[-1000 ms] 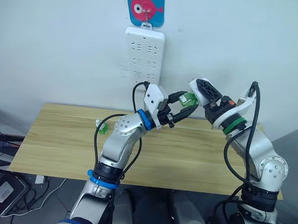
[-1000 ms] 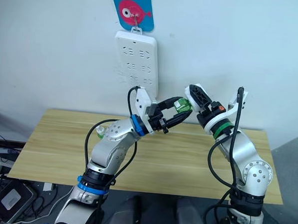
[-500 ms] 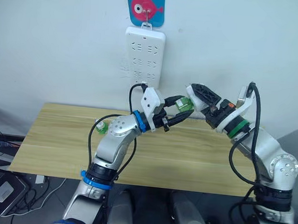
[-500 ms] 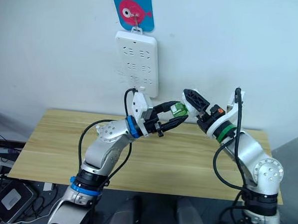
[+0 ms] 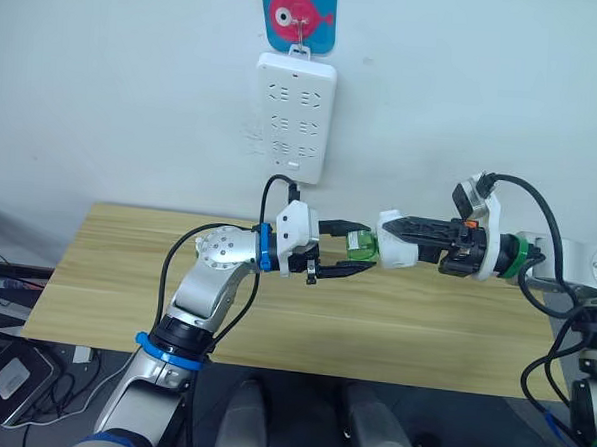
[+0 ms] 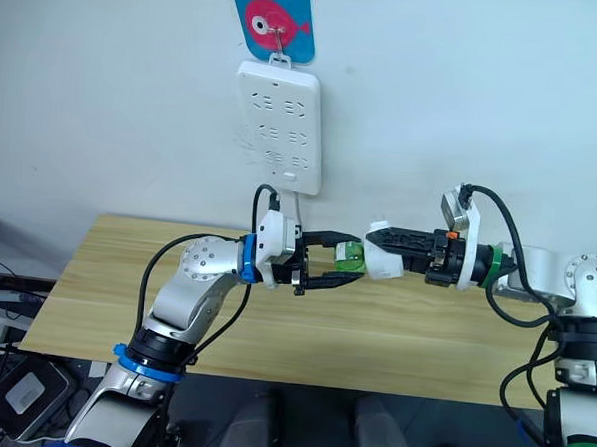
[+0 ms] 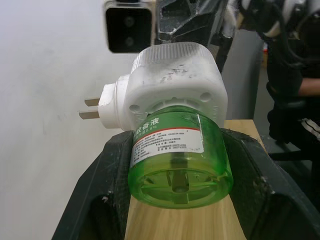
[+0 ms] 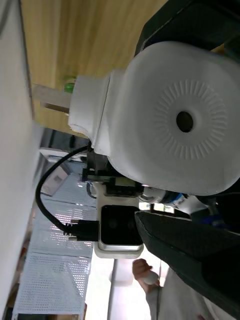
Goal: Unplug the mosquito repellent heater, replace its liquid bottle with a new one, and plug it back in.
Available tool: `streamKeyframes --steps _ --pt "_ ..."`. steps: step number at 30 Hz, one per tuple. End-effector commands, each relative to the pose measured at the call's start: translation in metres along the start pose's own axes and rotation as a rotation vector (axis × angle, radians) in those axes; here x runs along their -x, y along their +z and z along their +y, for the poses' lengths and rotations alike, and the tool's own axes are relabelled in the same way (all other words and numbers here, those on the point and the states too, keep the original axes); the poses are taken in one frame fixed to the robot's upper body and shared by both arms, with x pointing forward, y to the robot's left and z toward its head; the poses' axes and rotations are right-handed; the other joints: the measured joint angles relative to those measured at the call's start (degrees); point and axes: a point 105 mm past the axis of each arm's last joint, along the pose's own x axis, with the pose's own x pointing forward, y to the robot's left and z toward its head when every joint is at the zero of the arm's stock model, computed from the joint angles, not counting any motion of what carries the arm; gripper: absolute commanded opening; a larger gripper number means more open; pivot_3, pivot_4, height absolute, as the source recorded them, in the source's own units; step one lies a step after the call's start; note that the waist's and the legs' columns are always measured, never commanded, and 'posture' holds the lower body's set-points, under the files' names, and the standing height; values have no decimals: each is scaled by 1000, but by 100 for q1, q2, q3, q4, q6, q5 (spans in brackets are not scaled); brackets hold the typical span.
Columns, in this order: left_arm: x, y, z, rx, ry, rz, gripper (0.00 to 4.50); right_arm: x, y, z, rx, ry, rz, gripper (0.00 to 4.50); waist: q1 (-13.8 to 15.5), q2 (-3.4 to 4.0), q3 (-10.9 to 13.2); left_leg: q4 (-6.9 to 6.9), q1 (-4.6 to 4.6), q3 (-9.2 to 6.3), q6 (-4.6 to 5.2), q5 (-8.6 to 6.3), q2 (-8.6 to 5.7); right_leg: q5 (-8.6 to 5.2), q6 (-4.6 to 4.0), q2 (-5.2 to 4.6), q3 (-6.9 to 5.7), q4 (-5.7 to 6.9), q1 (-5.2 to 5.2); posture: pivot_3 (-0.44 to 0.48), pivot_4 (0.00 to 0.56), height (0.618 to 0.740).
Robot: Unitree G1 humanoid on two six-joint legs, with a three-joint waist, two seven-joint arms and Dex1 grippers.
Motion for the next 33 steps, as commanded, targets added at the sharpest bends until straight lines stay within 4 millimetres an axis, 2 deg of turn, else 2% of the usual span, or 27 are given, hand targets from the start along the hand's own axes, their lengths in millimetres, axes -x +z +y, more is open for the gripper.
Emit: streamKeyframes --steps 1,6,9,12,18,21,25,28,30,33 --pt "-2 2 -1 -24 -7 -3 2253 3 3 16 20 70 38 4481 15 -1 0 0 0 0 0 0 0 0 0 0 0 0 0 -20 275 740" --pt "-3 3 -2 -23 -8 -3 2253 6 4 15 10 52 59 4481 55 -1 2 3 -1 -1 0 0 0 0 0 0 -2 0 0 -15 278 740" --pt "-3 3 -2 -24 -7 -5 2253 7 3 15 5 52 71 3947 64 -2 3 3 -3 -2 0 0 0 0 0 0 -2 -1 0 -13 280 740" --pt "-2 3 -1 -25 -6 -4 2253 8 2 16 4 51 81 3049 64 -2 4 3 -3 -4 0 0 0 0 0 0 -4 -1 0 -15 281 740" --pt "-2 4 -1 -11 -5 -10 2253 10 -1 17 6 52 97 3035 65 -2 4 3 -3 -3 0 0 0 0 0 0 -3 -1 0 -16 281 740" --pt "-2 11 2 220 4 -56 2253 9 -6 20 38 45 124 3035 63 -3 9 3 -3 -5 1 0 0 0 0 0 -5 0 0 -17 282 740" --pt "7 20 -3 788 -91 -131 2253 9 -21 29 91 71 221 3035 50 -4 32 3 -3 -13 1 -1 1 -2 3 0 -12 2 0 -10 286 740" --pt "24 19 -6 1231 -214 -149 2253 9 -29 33 127 85 278 3035 46 -6 57 7 -3 -25 1 0 5 -3 3 6 -25 5 0 -10 286 740" --pt "30 17 -13 1335 -266 -116 2253 7 -30 32 143 77 283 3035 36 -9 68 8 -3 -27 1 0 5 -3 4 7 -28 6 0 -10 286 740" --pt "32 16 -15 1367 -270 -90 2253 5 -29 28 149 76 269 3035 43 -13 85 8 -3 -23 1 -1 5 -3 3 7 -25 4 0 -14 282 740"
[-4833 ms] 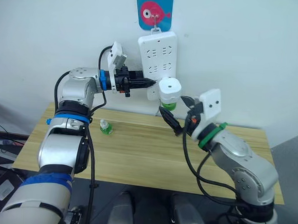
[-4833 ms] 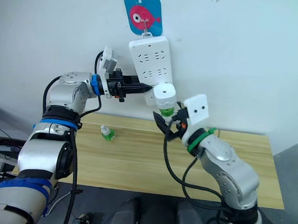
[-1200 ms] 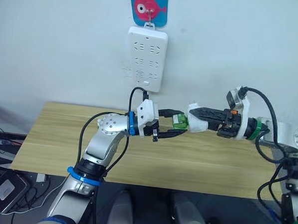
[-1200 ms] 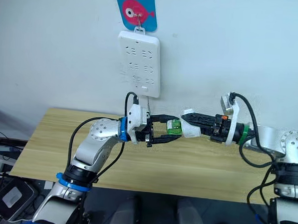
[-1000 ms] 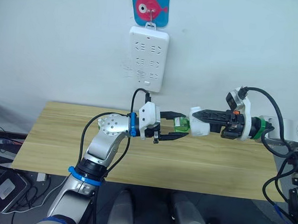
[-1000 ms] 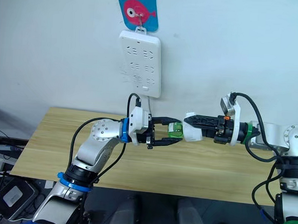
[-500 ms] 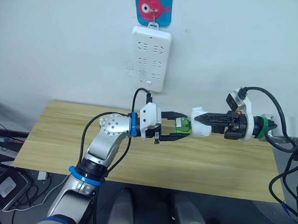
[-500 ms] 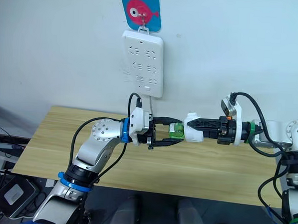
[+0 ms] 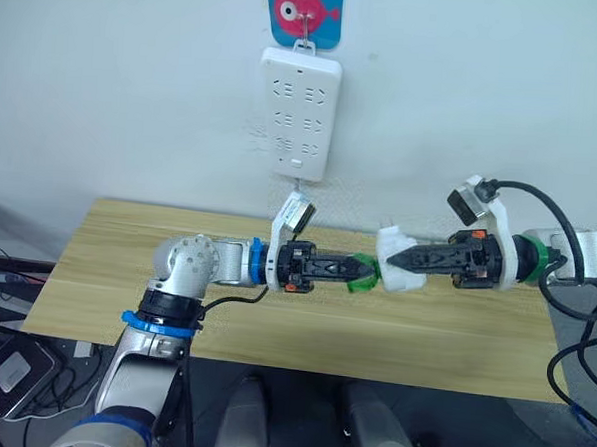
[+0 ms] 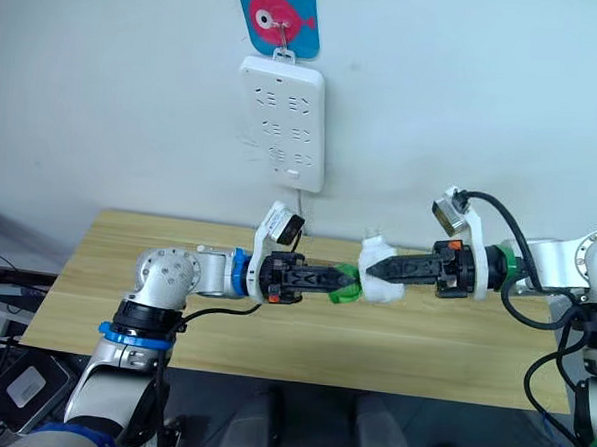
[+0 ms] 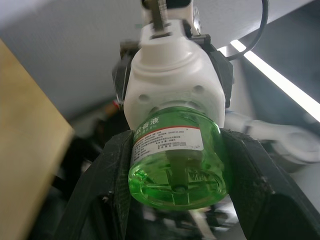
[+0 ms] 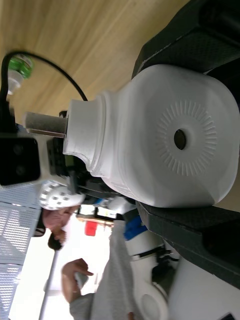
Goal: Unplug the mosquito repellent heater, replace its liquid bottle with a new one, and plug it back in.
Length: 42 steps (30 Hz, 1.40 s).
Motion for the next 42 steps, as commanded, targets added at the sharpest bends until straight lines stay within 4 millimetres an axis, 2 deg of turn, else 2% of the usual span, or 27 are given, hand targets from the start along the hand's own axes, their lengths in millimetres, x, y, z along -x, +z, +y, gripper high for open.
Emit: streamKeyframes --steps 1,7,9,12,15,18,21,24,26,31,42 --pt "15 9 -9 4 -8 -55 2603 3 -4 8 10 49 20 3035 22 -2 9 0 0 -1 -1 0 0 0 -1 0 -1 0 0 -16 281 740" --pt "26 28 -15 -94 56 -137 4493 10 3 4 -24 54 -47 3035 54 -5 10 3 0 2 -2 1 1 1 -1 -5 -2 0 1 -18 276 740" --pt "32 30 -19 -203 117 -132 4493 16 9 1 -46 49 -91 3035 54 -16 17 5 -1 7 -3 1 -1 1 -1 -7 3 0 1 -17 275 740" --pt "40 25 -16 -674 309 -49 4493 26 20 -9 -98 33 -183 3035 30 -17 18 0 3 15 -4 1 0 4 -5 -7 11 -3 0 -10 273 740" --pt "40 18 -16 -1109 374 41 4493 34 27 -17 -141 18 -245 3035 80 -18 19 -7 8 23 -6 1 0 18 -30 -9 17 -8 1 -4 272 740" --pt "37 20 -11 -1544 438 107 4493 37 29 -21 -159 4 -258 3035 169 -17 19 -3 5 26 -5 0 -1 18 -31 -10 19 -13 1 -2 269 740" --pt "33 23 -6 -1825 457 121 4493 35 28 -20 -161 10 -247 3035 200 -17 19 1 2 35 -4 0 -2 18 -30 -12 30 -23 1 1 264 740" --pt "25 20 -5 -2025 410 131 4493 32 27 -17 -159 25 -235 3035 199 -17 19 4 -7 42 -3 0 -3 25 -18 -15 35 -42 2 1 264 740" --pt "19 20 -4 -2119 383 121 4493 29 27 -15 -157 34 -225 3035 196 -17 19 4 -14 47 -3 0 -4 32 -8 -18 39 -50 2 4 259 740" --pt "12 25 1 -2219 373 93 4493 24 25 -11 -153 57 -205 3035 190 -17 18 4 -20 40 -1 -1 -6 35 -4 -20 32 -47 1 2 257 740" --pt "5 31 6 -2274 349 81 4493 16 23 -5 -145 80 -184 3035 176 -17 18 18 -19 26 -1 0 -9 35 -5 -19 22 -15 0 -1 255 740"
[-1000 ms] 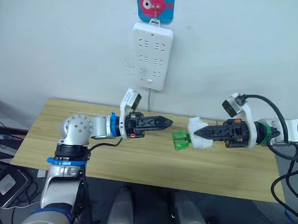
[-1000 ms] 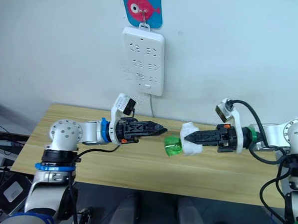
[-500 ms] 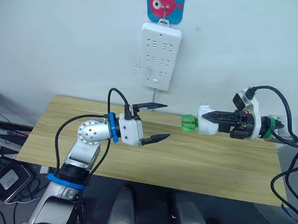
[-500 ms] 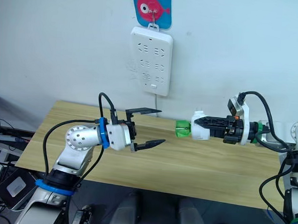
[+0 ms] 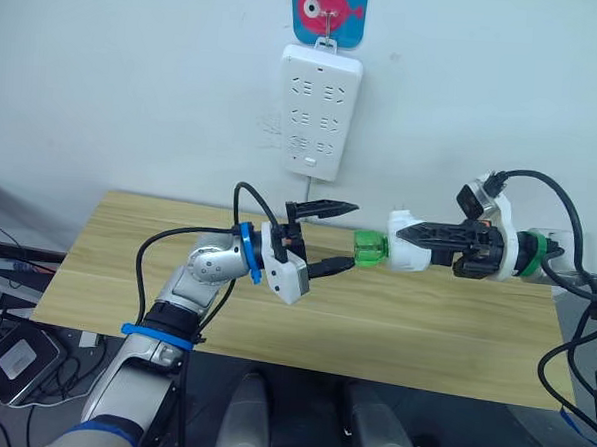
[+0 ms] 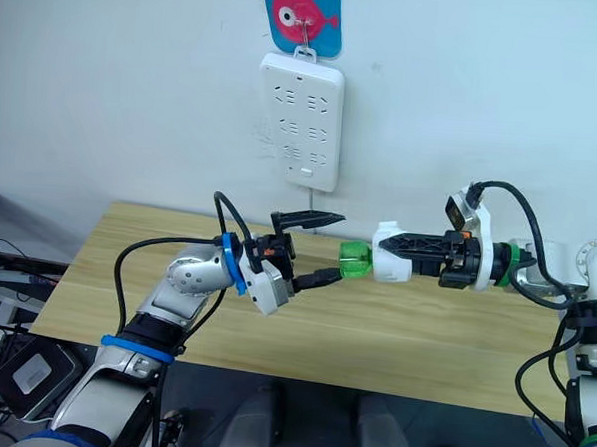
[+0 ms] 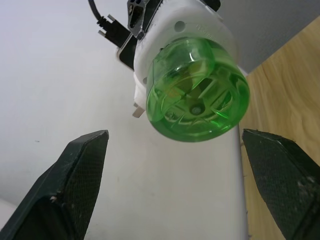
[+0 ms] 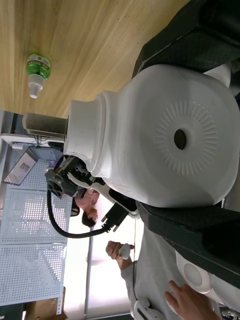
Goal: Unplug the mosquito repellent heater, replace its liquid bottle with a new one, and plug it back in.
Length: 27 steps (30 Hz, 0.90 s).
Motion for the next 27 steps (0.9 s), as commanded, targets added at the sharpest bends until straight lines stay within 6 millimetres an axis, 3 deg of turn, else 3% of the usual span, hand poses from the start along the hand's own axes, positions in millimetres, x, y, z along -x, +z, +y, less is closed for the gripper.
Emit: streamKeyframes --steps 1,27 --pt "-4 7 5 -43 12 -43 4493 0 2 15 40 55 -4 3035 0 0 0 2 0 -2 0 0 -1 0 0 0 -1 5 -1 -1 255 740" --pt "-7 10 6 -53 7 -62 4493 -3 1 18 53 66 4 3035 -2 0 0 8 1 -9 1 1 -1 0 0 0 -9 16 -1 -3 260 740"
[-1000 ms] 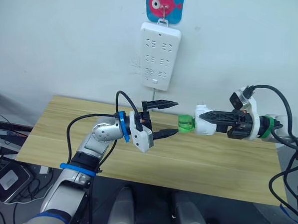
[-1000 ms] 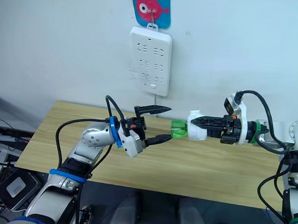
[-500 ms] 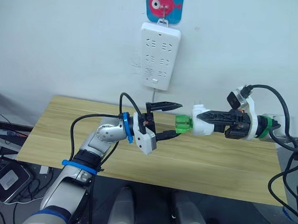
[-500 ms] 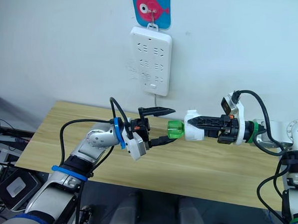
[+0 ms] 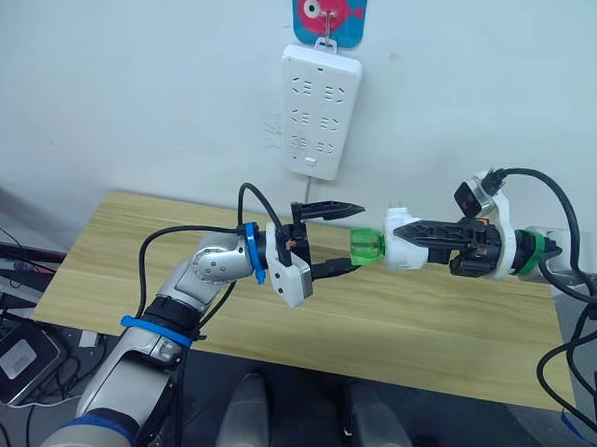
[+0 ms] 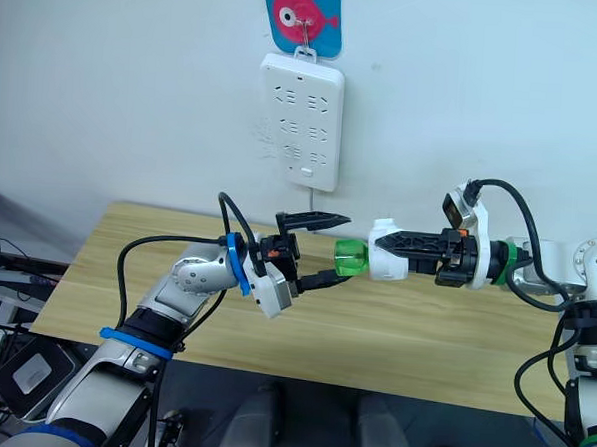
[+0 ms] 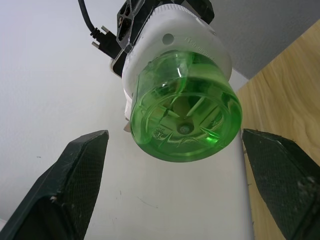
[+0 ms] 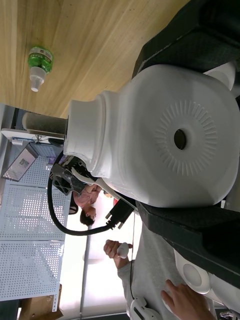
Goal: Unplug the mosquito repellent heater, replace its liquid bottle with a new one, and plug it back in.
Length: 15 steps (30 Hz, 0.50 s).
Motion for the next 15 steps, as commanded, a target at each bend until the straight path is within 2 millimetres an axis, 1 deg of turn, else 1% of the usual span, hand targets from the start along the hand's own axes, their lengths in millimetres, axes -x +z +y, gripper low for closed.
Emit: streamKeyframes --steps 1,7,11,14,15 --pt "-3 7 4 -29 9 -40 4493 -1 0 13 38 46 11 3035 0 0 0 0 0 0 0 0 0 0 0 0 0 0 0 -3 261 740" --pt "-6 14 4 -53 1 -80 4493 -2 0 13 36 43 10 3035 0 0 0 0 0 0 0 0 0 0 0 0 0 0 0 -2 262 740" --pt "-6 15 5 -58 2 -82 4493 -2 0 13 37 43 11 3035 0 0 0 1 0 0 0 0 0 0 0 0 0 1 0 0 263 740" --pt "-7 14 3 -57 -13 -79 3906 -3 0 13 37 44 13 3035 1 0 0 1 0 0 0 0 0 0 0 0 0 1 0 0 264 740" --pt "-7 14 3 -55 -17 -81 3650 -3 0 12 37 43 13 3035 1 0 0 1 0 -1 0 0 0 0 0 0 0 1 0 0 264 740"
